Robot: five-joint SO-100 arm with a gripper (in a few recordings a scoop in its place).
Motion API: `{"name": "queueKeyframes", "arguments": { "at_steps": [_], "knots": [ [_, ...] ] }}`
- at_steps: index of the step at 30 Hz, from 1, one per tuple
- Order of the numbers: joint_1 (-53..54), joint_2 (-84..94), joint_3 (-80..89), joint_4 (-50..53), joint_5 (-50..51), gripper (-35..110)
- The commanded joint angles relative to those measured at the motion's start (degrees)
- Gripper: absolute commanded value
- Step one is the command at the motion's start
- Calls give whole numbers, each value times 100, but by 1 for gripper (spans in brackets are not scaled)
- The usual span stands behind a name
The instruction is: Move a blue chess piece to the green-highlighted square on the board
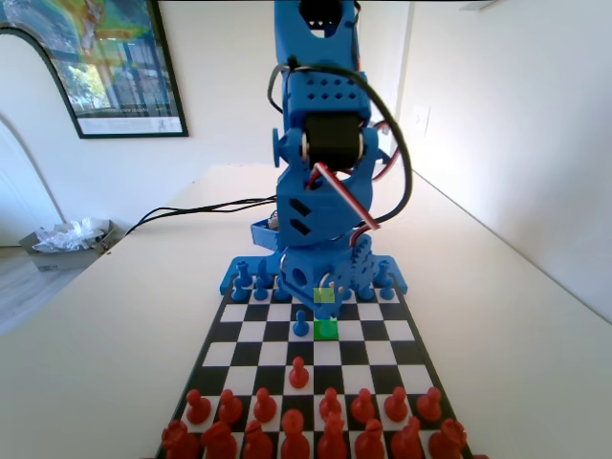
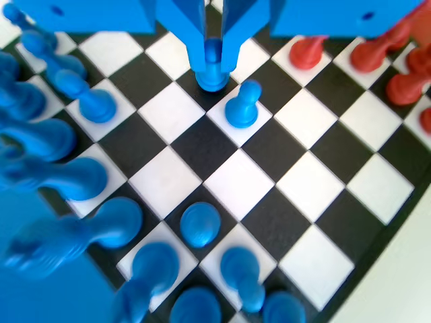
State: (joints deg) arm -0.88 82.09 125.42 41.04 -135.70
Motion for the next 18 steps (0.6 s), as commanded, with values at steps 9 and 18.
{"name": "queueKeyframes", "arguments": {
  "at_steps": [9,18],
  "knots": [
    [-88,123,114,-141,-44,3],
    [-114,105,237,-290,-18,9]
  ]
}}
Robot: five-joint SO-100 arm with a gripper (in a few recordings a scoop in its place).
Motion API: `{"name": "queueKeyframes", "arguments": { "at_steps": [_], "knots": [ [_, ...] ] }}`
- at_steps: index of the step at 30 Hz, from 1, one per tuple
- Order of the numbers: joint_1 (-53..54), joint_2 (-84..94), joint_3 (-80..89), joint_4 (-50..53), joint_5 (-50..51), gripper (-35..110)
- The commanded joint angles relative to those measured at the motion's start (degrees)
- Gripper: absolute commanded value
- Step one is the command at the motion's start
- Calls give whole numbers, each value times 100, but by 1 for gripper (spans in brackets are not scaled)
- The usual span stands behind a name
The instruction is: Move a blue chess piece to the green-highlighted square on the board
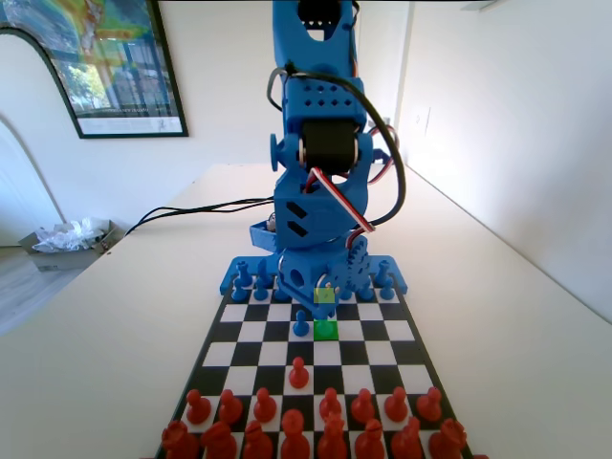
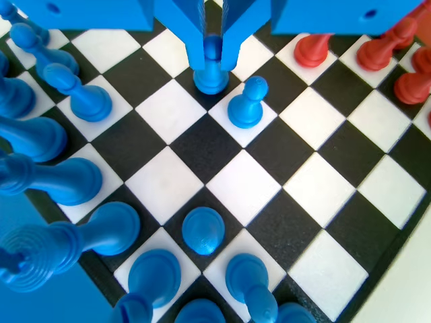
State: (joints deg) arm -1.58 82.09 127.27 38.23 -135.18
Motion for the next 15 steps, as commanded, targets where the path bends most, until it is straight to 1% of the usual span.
{"name": "queueKeyframes", "arguments": {
  "at_steps": [1,8,15],
  "knots": [
    [-53,105,44,0,-62,10],
    [-44,167,-149,325,-97,11],
    [70,404,-598,1063,-123,10]
  ]
}}
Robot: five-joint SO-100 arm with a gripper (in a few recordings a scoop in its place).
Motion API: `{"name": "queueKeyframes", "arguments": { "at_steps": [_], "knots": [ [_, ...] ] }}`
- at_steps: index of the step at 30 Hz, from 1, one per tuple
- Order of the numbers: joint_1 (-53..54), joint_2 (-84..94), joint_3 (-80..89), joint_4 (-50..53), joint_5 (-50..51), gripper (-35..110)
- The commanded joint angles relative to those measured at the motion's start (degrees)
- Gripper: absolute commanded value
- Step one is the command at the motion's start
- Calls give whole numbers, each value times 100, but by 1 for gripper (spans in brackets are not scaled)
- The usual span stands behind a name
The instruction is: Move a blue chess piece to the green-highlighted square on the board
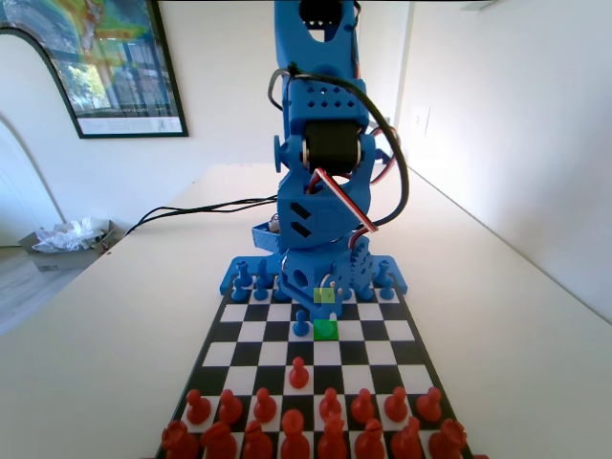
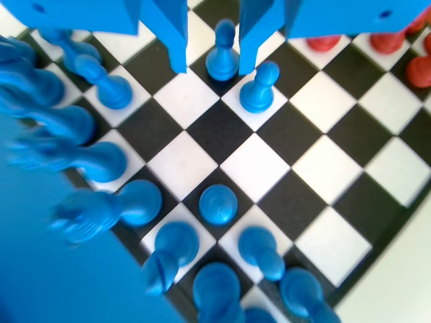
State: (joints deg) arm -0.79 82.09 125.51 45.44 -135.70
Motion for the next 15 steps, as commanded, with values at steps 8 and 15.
{"name": "queueKeyframes", "arguments": {
  "at_steps": [8,15],
  "knots": [
    [9,615,-1283,1327,387,1],
    [9,1178,-1617,1749,1327,1]
  ]
}}
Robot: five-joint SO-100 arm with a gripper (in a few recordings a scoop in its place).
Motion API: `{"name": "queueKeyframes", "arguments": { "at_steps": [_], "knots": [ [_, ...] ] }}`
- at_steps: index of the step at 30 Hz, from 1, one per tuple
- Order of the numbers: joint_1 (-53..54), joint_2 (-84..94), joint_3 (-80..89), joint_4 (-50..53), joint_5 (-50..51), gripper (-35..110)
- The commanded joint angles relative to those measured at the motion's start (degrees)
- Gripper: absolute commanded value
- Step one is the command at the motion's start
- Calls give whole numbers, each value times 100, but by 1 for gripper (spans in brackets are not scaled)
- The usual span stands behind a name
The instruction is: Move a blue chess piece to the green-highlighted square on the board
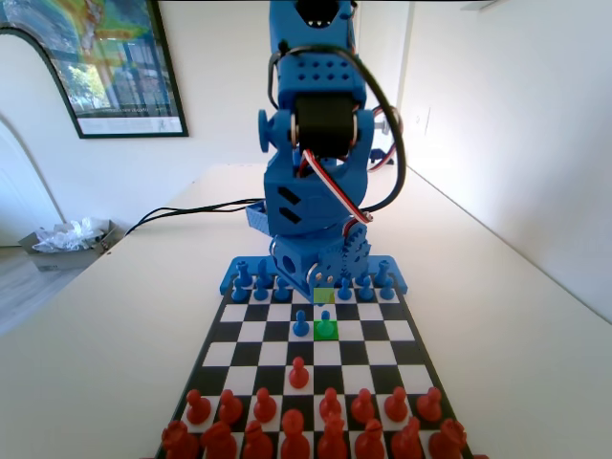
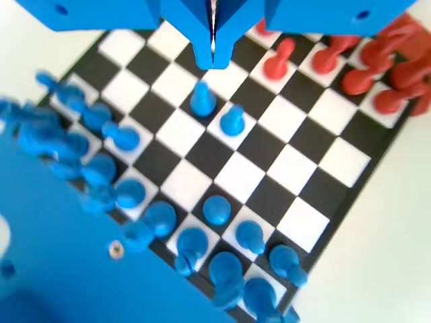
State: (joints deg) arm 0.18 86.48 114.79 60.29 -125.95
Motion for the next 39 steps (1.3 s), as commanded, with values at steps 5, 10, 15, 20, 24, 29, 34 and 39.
{"name": "queueKeyframes", "arguments": {
  "at_steps": [5,10,15,20,24,29,34,39],
  "knots": [
    [-62,1503,-782,835,1187,1],
    [62,2417,-1020,1547,1731,1],
    [202,3384,-1151,2127,2153,1],
    [272,4896,-835,2487,2399,1],
    [246,5836,-729,2848,2505,1],
    [88,6838,-404,3199,2610,1],
    [-70,7497,-229,3568,2663,1],
    [-149,8174,272,3568,2566,1]
  ]
}}
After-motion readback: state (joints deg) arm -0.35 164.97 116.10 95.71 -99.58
